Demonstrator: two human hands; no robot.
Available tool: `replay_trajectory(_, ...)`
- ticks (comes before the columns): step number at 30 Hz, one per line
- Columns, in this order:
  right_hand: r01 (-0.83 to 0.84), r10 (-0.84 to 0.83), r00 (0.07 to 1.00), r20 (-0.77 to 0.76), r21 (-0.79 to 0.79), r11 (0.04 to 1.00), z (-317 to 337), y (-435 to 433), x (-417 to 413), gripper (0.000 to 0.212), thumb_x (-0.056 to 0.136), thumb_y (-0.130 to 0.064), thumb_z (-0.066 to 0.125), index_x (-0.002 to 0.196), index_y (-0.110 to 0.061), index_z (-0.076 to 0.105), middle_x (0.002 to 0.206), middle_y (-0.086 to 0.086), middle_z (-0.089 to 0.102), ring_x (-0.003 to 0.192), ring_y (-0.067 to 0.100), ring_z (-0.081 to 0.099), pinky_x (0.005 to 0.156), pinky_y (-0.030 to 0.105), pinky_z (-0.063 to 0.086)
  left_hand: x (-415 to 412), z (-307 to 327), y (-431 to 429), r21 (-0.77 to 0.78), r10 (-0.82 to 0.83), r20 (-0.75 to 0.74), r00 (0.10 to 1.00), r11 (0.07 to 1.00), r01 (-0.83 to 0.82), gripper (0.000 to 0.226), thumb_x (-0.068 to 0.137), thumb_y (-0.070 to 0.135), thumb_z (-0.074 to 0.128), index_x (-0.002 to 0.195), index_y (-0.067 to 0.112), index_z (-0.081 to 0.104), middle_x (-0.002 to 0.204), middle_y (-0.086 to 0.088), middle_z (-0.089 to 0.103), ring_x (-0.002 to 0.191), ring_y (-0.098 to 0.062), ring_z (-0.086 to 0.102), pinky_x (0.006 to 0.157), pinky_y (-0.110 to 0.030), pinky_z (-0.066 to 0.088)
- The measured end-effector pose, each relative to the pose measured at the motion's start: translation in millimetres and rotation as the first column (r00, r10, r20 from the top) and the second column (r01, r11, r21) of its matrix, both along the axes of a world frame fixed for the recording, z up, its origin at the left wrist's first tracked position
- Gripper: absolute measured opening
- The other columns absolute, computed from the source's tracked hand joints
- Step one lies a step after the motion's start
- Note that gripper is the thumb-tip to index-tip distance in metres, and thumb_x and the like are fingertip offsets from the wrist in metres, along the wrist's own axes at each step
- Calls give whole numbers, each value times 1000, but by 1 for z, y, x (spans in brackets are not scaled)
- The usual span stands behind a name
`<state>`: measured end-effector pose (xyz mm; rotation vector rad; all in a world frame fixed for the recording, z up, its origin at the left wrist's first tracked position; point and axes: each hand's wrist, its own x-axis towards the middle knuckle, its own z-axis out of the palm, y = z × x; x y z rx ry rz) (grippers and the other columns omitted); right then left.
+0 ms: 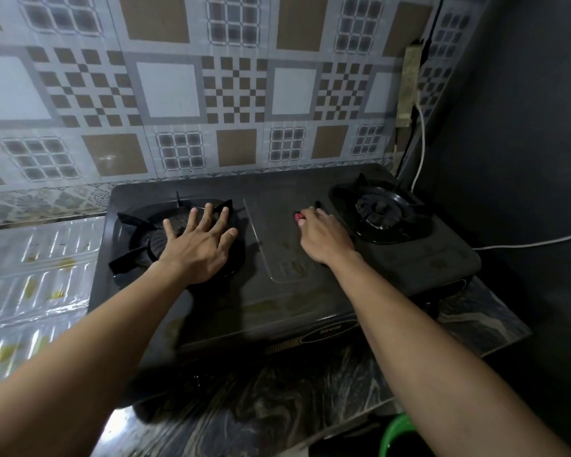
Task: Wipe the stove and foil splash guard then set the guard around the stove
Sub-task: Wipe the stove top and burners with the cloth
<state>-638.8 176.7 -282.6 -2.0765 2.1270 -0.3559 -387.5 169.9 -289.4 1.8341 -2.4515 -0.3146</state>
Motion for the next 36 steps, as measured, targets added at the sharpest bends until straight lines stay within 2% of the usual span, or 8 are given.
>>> replay_trajectory(3,-147,147,989,9,-4,989,-7,4,40,45,105,-22,30,147,-9,39,156,13,37,145,27,31,118,39,22,-1,1,0,15,-1,-6,1000,1000,2,64,100,56,10,157,32,-4,166,0,-13,152,-27,-12,113,-68,-9)
replay_trajectory(7,-278,278,960,40,-14,961,-13,40,70,45,105,-20,32,148,-9,39,157,11,36,147,23,27,120,37,18,-1,2,1,25,-1,-15,1000,1000,1,63,101,54,12,158,31,-3,165,0,-14,152,-28,-12,113,-68,-9)
replay_trajectory(12,-330,328,942,64,26,944,-18,65,59,48,106,-25,33,153,-13,31,161,6,29,150,18,19,122,34,14,-1,2,3,9,0,-14,1000,1000,0,64,101,56,11,158,31,-2,166,-2,-11,152,-28,-11,114,-67,-8)
replay_trajectory(19,-4,0,997,75,59,998,-10,60,-16,49,107,-27,30,153,-11,30,161,8,27,150,21,21,117,33,19,0,2,5,-53,-44,-32,998,998,42,64,102,54,13,159,25,6,166,-10,-4,153,-29,-4,115,-66,-3)
replay_trajectory(23,221,-225,970,92,52,974,-13,70,-37,48,106,-26,30,149,-6,35,156,15,35,146,28,29,115,37,25,1,1,3,-30,-59,-32,998,998,58,62,103,51,14,159,25,7,166,-12,-4,153,-31,-2,115,-66,0)
replay_trajectory(25,258,-259,964,60,21,966,-13,76,-27,46,105,-23,32,145,-3,38,152,18,40,143,31,33,114,38,26,1,2,4,-17,-64,-25,998,998,63,60,103,50,15,158,26,7,166,-13,-5,153,-32,-2,115,-66,1)
replay_trajectory(30,-4,5,1000,20,-56,998,-15,105,52,45,104,-20,34,147,-8,39,155,11,39,143,26,33,115,39,24,1,5,7,9,-67,-19,998,998,67,59,104,47,17,158,26,7,166,-15,-7,153,-34,-2,116,-65,1)
replay_trajectory(36,-269,273,962,-6,-203,942,-33,142,120,42,102,-26,39,140,-12,52,146,7,53,140,19,41,118,36,26,-1,6,7,17,-53,-46,998,998,54,61,104,48,17,159,24,7,165,-16,-6,152,-34,-2,117,-62,2)
